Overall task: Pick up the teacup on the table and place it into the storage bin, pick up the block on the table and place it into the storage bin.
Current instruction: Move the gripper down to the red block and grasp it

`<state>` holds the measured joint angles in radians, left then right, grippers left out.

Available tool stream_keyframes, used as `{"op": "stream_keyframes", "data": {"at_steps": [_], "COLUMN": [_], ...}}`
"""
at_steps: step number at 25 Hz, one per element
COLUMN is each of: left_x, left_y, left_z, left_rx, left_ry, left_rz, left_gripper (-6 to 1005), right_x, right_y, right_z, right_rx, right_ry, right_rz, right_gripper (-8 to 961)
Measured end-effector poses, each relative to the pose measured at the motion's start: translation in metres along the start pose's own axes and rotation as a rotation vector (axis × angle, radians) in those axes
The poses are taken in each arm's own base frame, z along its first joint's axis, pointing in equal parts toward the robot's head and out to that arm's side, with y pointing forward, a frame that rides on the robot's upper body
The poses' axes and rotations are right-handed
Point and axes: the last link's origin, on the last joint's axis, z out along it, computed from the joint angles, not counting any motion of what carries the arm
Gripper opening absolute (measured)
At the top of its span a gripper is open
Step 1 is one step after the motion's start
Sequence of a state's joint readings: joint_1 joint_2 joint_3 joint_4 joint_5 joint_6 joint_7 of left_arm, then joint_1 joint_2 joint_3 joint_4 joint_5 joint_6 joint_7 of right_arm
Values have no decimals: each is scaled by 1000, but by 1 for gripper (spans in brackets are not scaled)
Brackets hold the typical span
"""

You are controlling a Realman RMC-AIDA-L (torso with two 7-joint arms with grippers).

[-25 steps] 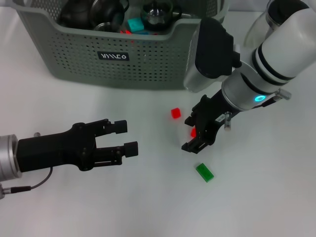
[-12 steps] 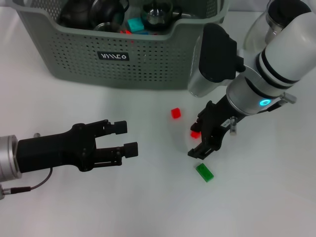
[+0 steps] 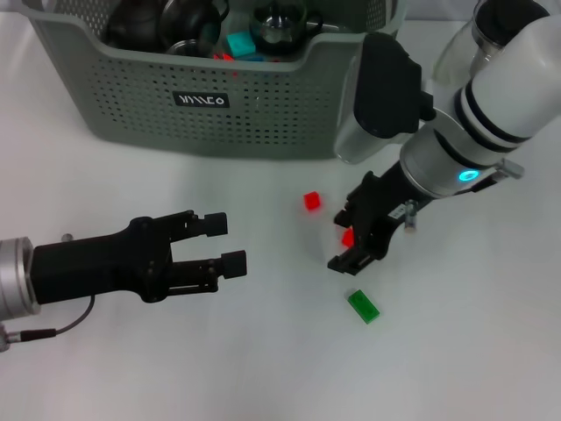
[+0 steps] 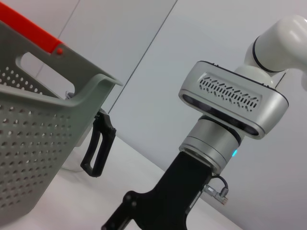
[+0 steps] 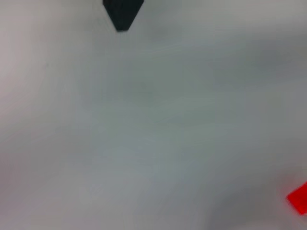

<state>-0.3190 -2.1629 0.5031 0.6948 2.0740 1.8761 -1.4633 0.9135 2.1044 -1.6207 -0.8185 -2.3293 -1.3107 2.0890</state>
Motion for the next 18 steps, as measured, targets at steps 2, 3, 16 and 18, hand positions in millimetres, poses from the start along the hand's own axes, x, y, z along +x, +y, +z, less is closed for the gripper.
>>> {"op": "stream_keyframes", "data": {"at_steps": [2, 3, 16, 18], "left_x": [0, 0, 2, 2], "left_y": [0, 0, -2, -2], "left_z": [0, 0, 2, 2], "left_rx": [-1, -1, 5, 6], "left_ry": [0, 0, 0, 0], "left_rz": [1, 1, 4, 4], "left_gripper": [836, 836, 835, 835], "right_x": [-2, -2, 9, 11], "right_y": [-1, -1, 1, 2], "right_z": [2, 3, 11, 9], "right_rx": [12, 15, 0, -9], "right_ry": [-1, 0, 35, 38], "right_rz": [-6, -9, 9, 18], "right_gripper": [714, 714, 702, 697]}}
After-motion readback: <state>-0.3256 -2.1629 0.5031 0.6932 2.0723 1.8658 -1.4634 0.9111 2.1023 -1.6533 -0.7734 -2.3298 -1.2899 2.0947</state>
